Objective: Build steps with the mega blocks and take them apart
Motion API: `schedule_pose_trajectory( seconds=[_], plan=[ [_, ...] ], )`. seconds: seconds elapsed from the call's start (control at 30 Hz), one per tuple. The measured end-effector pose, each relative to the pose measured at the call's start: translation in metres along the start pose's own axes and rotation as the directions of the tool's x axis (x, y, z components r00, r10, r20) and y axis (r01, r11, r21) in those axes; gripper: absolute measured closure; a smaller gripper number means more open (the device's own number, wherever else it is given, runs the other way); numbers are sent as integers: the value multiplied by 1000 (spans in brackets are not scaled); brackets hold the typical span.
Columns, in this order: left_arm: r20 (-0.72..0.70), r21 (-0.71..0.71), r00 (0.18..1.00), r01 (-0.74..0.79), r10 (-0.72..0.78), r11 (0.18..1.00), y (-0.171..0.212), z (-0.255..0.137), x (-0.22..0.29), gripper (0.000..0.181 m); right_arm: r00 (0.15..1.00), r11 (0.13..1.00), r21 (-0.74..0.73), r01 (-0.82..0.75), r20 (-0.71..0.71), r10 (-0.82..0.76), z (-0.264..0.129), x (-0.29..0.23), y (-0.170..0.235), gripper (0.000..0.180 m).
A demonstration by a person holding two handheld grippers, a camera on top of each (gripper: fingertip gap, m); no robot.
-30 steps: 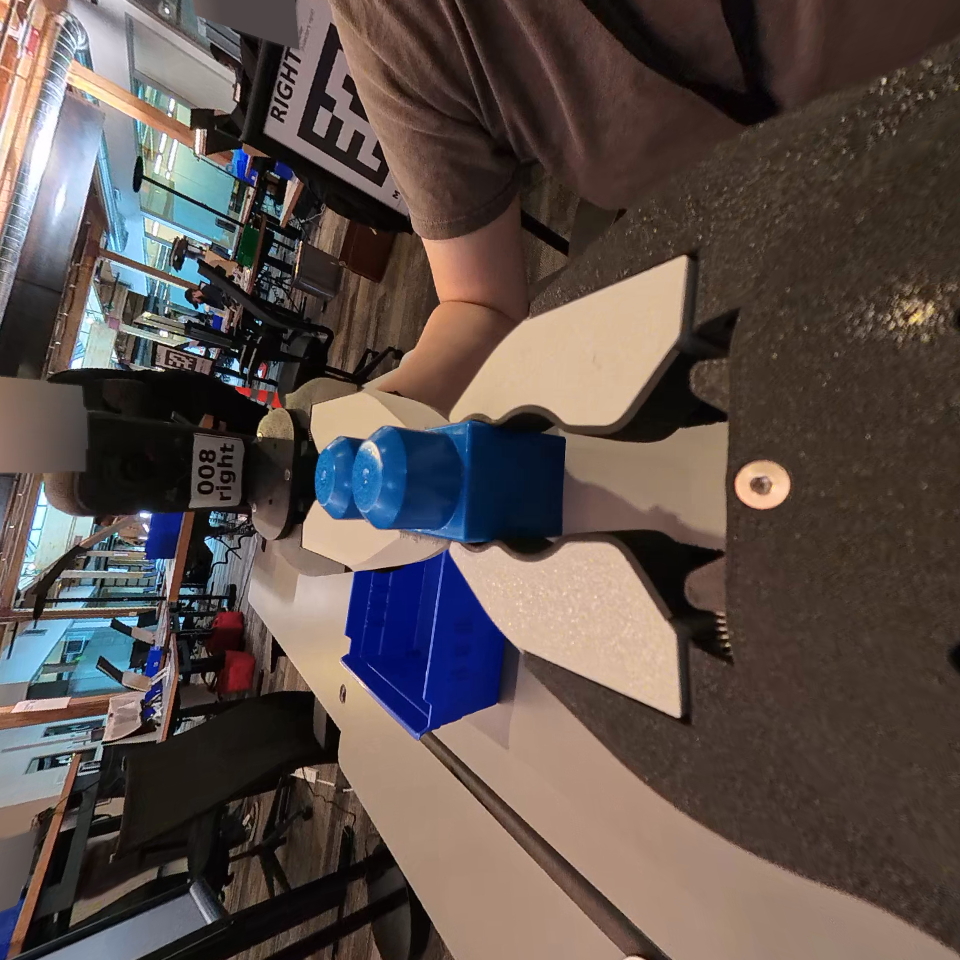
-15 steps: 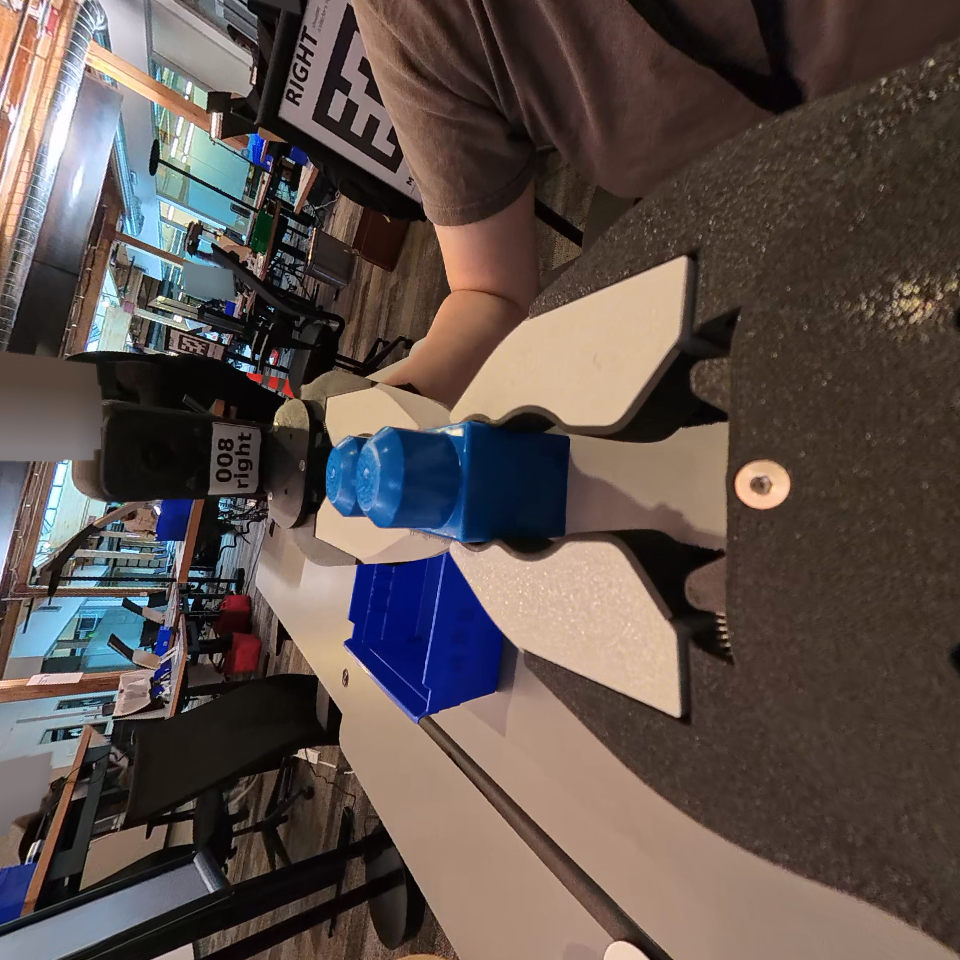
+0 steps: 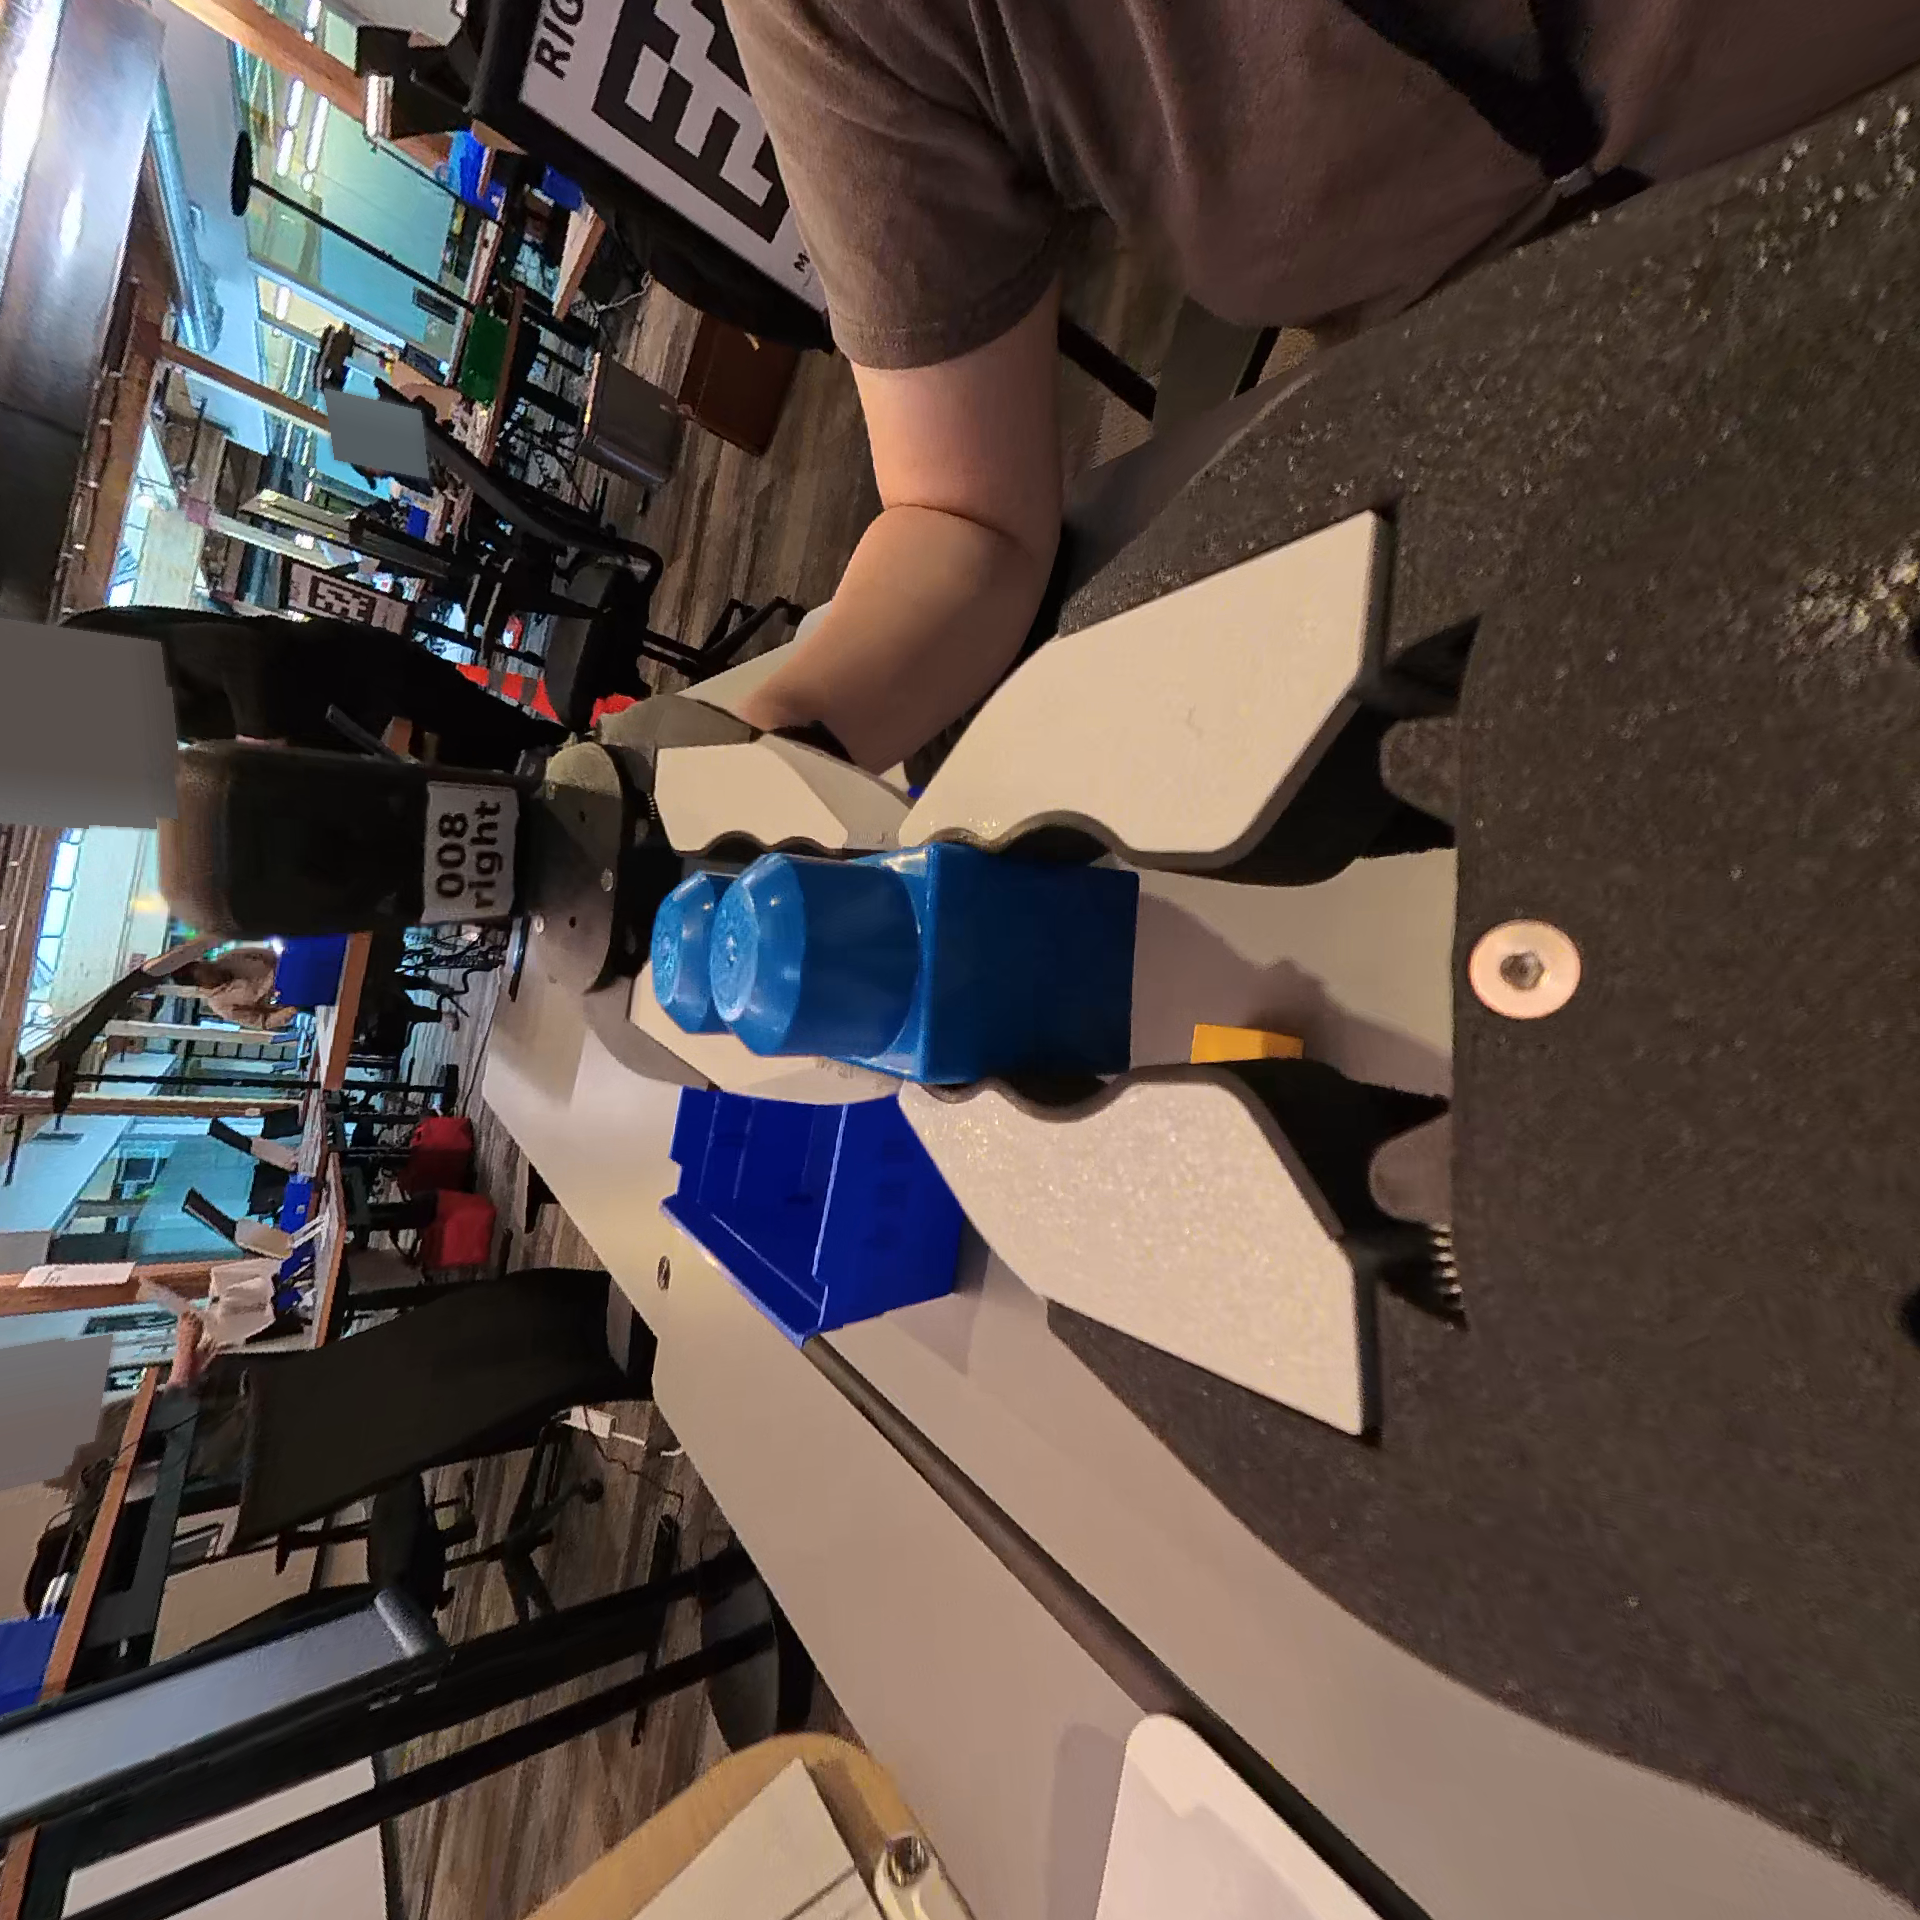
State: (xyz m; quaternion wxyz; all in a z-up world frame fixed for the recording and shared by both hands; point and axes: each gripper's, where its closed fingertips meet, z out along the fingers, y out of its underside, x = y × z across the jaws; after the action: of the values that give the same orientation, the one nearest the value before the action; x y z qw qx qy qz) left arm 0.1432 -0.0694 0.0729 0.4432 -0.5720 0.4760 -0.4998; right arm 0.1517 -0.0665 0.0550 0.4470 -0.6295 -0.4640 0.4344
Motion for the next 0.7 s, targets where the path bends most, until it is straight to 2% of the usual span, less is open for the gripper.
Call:
schedule_pose_trajectory(
  seconds=[0.17, 0.33, 0.5, 0.7],
  plan=[
    [10, 52, 1000, 23, -24, 998, -13, -15, -4, 145, 999, 1000, 4, 3, -52, -2, -6, 10, 0, 133],
    [16, 45, 1000, 14, -14, 999, -12, -15, -4, 144, 998, 999, 39, -31, -60, 33, -9, 15, -3, 133],
    [-19, 6, 1000, 17, -17, 1000, -2, -2, 3, 144, 999, 993, 109, -50, 12, 49, -5, 0, -16, 129],
    [-61, 0, 998, 25, -25, 1000, 0, 6, 12, 145, 996, 993, 101, -52, 71, 45, -1, -10, -15, 129]
  ],
)
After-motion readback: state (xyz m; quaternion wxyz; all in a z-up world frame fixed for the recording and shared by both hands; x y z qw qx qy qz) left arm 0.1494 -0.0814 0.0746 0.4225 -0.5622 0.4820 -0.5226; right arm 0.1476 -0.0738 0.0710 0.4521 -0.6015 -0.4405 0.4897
